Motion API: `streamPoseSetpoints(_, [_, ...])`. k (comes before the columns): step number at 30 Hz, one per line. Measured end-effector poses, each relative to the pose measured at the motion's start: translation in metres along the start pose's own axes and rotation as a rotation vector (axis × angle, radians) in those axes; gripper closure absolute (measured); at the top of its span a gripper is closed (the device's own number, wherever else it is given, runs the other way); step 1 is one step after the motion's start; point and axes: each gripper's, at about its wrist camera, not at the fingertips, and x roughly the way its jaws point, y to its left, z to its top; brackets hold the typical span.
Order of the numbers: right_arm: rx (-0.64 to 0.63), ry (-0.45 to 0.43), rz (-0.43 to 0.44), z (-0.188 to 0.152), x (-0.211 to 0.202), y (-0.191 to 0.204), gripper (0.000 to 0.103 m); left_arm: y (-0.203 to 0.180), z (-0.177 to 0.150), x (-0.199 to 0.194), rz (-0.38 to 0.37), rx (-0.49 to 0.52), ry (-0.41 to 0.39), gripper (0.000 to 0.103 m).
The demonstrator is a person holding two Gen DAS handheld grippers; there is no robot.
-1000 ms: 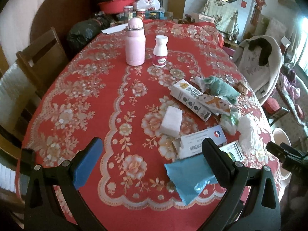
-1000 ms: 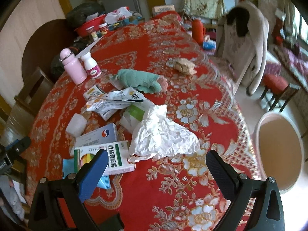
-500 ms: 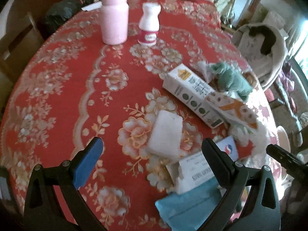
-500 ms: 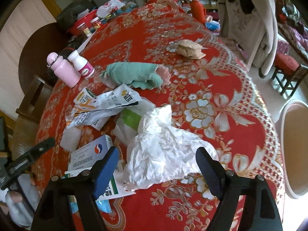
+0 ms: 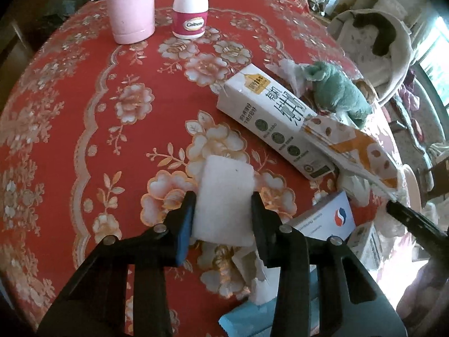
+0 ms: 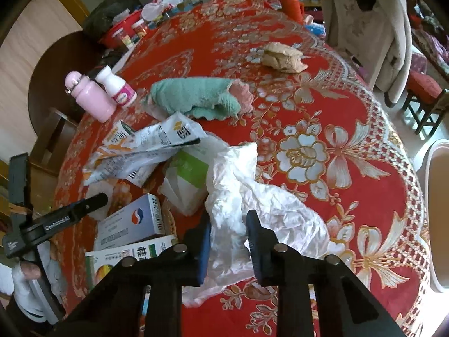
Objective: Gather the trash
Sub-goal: 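Close left gripper on white foam block while right gripper grasps white tissue, then carry the foam block and tissue in both grippers over the beige bucket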
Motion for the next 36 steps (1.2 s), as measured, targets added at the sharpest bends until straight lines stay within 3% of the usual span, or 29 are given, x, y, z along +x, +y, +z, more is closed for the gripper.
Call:
streamPoseSetpoints(8, [0.041, -0.064, 0.066, 0.003, -0.043, -0.02, 0.083, -0.008, -0.003, -0.053, -0.038, -0.003, -0.07, 0.068])
streamPoseSetpoints(18, [0.016, -0.065, 0.081, -0.003, -0.068, -0.039, 0.083, -0.058, -0.019, -0.095, -0.001, 0.026, -0.136, 0.068])
streamPoseSetpoints(27, [0.022, -0.077, 0.06, -0.007, -0.096, -0.078, 0.083, -0.129, -0.029, -0.11, -0.01, 0.102, -0.156, 0.068])
streamPoseSetpoints(36, [0.094, -0.099, 0.003, -0.016, -0.127, -0.145, 0.083, -0.214, -0.034, -0.104, -0.085, 0.196, -0.128, 0.068])
